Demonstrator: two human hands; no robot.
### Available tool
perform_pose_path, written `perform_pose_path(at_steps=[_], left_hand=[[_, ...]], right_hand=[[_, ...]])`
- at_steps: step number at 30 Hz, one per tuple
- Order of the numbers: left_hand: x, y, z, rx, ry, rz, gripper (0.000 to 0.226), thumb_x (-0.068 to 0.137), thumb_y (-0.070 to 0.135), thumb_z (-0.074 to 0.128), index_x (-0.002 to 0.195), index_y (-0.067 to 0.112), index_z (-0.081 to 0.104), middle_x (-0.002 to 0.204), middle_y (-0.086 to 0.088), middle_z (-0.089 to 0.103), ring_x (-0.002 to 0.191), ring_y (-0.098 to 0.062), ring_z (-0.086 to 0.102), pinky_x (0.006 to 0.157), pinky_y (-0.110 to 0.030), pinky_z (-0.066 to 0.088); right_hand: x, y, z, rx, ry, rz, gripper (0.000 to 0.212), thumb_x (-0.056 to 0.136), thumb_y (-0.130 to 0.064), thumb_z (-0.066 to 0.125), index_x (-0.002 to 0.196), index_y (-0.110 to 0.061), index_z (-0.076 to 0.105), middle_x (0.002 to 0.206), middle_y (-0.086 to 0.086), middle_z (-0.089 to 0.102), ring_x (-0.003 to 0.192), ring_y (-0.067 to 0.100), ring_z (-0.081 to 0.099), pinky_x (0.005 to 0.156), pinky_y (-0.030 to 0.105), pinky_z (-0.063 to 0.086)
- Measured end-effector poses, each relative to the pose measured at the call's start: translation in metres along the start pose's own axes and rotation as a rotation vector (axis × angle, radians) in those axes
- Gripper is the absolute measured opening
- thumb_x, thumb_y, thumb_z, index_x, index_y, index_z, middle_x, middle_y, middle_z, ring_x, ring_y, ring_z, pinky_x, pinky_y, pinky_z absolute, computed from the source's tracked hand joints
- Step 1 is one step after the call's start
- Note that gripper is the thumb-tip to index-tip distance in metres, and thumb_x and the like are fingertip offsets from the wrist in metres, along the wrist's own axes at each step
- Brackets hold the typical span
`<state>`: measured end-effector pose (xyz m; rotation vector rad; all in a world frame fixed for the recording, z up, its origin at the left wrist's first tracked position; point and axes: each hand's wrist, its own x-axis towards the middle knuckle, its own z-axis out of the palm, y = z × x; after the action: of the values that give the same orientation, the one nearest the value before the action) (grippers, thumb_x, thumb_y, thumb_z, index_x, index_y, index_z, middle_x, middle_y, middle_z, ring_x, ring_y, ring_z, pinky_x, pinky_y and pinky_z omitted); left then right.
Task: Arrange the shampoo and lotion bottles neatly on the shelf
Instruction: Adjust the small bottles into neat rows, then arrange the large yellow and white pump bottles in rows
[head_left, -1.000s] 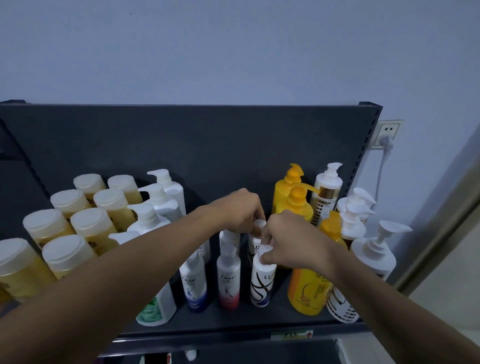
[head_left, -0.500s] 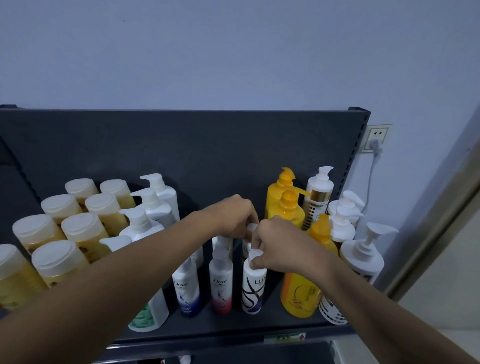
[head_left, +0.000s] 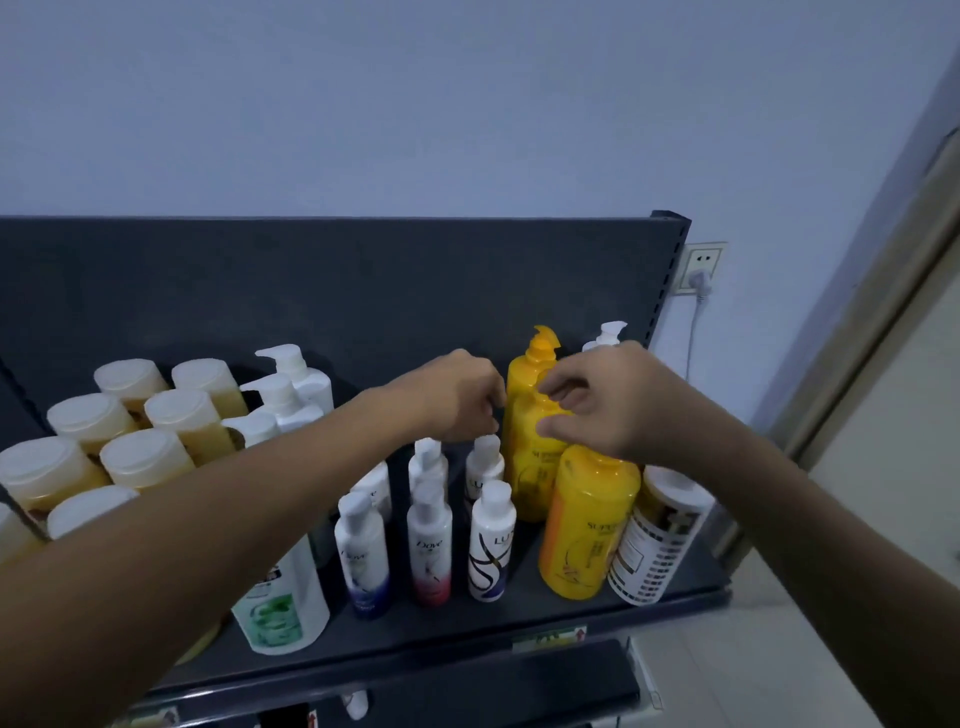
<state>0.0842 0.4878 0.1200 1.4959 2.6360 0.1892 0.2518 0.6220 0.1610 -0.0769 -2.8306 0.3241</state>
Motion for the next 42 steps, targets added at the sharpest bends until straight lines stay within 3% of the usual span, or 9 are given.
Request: perform_pose_path(at_steps=[4, 6, 11, 13, 17, 23, 29, 38, 42], left_hand=[[-0.012, 0.032, -0.011, -0.188, 0.04, 0.063, 0.042, 0.09, 0.029, 0.073, 0.131, 0.019, 0.069, 0.114, 0.005, 0.074, 0.106, -0.013, 0.069, 0.096, -0.035, 0.057], [-0.019, 0.053, -0.01, -0.208, 0.002, 0.115, 0.059, 0.086, 0.036, 0.08, 0.14, 0.018, 0.061, 0.123, 0.004, 0.07, 0.11, -0.013, 0.067, 0.096, -0.035, 0.057], [-0.014, 0.099, 0.006, -0.119, -0.082, 0.067, 0.083, 0.077, 0.052, 0.084, 0.145, 0.021, 0.049, 0.133, 0.0, 0.062, 0.116, -0.023, 0.064, 0.092, -0.043, 0.058], [-0.009, 0.113, 0.015, -0.113, -0.088, -0.012, 0.079, 0.076, 0.056, 0.083, 0.137, 0.019, 0.051, 0.123, -0.002, 0.063, 0.108, -0.023, 0.064, 0.085, -0.041, 0.058], [0.002, 0.127, 0.028, -0.157, 0.072, -0.115, 0.044, 0.083, 0.056, 0.077, 0.099, 0.02, 0.057, 0.088, 0.003, 0.061, 0.077, -0.014, 0.06, 0.063, -0.033, 0.049], [0.004, 0.123, 0.042, -0.266, 0.156, -0.143, 0.038, 0.081, 0.051, 0.081, 0.074, 0.026, 0.053, 0.072, 0.007, 0.056, 0.066, -0.01, 0.053, 0.058, -0.03, 0.04], [0.006, 0.122, 0.051, -0.261, 0.193, -0.133, 0.041, 0.078, 0.05, 0.084, 0.072, 0.032, 0.048, 0.072, 0.011, 0.056, 0.068, -0.009, 0.055, 0.057, -0.027, 0.038], [0.007, 0.125, 0.049, -0.215, 0.223, -0.139, 0.04, 0.081, 0.049, 0.081, 0.069, 0.03, 0.047, 0.069, 0.008, 0.055, 0.063, -0.011, 0.054, 0.055, -0.027, 0.039], [0.008, 0.124, 0.05, -0.216, 0.226, -0.143, 0.035, 0.08, 0.049, 0.081, 0.075, 0.025, 0.055, 0.075, 0.005, 0.061, 0.068, -0.013, 0.059, 0.058, -0.031, 0.048]], right_hand=[[-0.013, 0.025, -0.035, -0.03, 0.123, -0.021, 0.027, 0.079, -0.017, 0.086, 0.102, -0.005, 0.081, 0.09, 0.008, 0.079, 0.081, 0.019, 0.074, 0.078, 0.037, 0.062], [-0.023, 0.04, -0.048, -0.09, 0.094, 0.004, 0.026, 0.081, -0.014, 0.083, 0.105, -0.005, 0.08, 0.094, 0.01, 0.078, 0.083, 0.023, 0.073, 0.077, 0.032, 0.06], [-0.04, 0.089, -0.054, -0.178, -0.228, 0.08, 0.045, 0.084, -0.041, 0.08, 0.119, -0.016, 0.073, 0.108, 0.0, 0.073, 0.095, 0.015, 0.068, 0.084, 0.027, 0.055], [-0.045, 0.102, -0.046, -0.223, -0.35, 0.082, 0.051, 0.083, -0.051, 0.077, 0.124, -0.021, 0.07, 0.111, -0.003, 0.068, 0.101, 0.015, 0.064, 0.087, 0.029, 0.052], [-0.049, 0.124, -0.029, -0.215, -0.305, 0.024, 0.045, 0.085, -0.046, 0.075, 0.124, -0.024, 0.07, 0.114, 0.001, 0.071, 0.101, 0.019, 0.064, 0.085, 0.035, 0.054], [-0.049, 0.133, -0.021, -0.173, -0.291, -0.047, 0.037, 0.085, -0.041, 0.077, 0.112, -0.017, 0.071, 0.088, -0.002, 0.062, 0.087, 0.018, 0.063, 0.058, 0.021, 0.037], [-0.051, 0.135, -0.011, -0.153, -0.348, -0.064, 0.057, 0.066, -0.05, 0.088, 0.108, -0.022, 0.063, 0.08, -0.015, 0.047, 0.075, 0.008, 0.05, 0.056, 0.021, 0.035], [-0.038, 0.153, -0.006, -0.127, -0.264, -0.06, 0.04, 0.068, -0.032, 0.091, 0.096, -0.027, 0.064, 0.076, -0.015, 0.05, 0.077, 0.009, 0.054, 0.056, 0.022, 0.034], [-0.031, 0.162, -0.006, -0.124, -0.289, -0.071, 0.039, 0.07, -0.024, 0.091, 0.098, -0.026, 0.065, 0.075, -0.015, 0.051, 0.077, 0.009, 0.053, 0.057, 0.022, 0.034]])
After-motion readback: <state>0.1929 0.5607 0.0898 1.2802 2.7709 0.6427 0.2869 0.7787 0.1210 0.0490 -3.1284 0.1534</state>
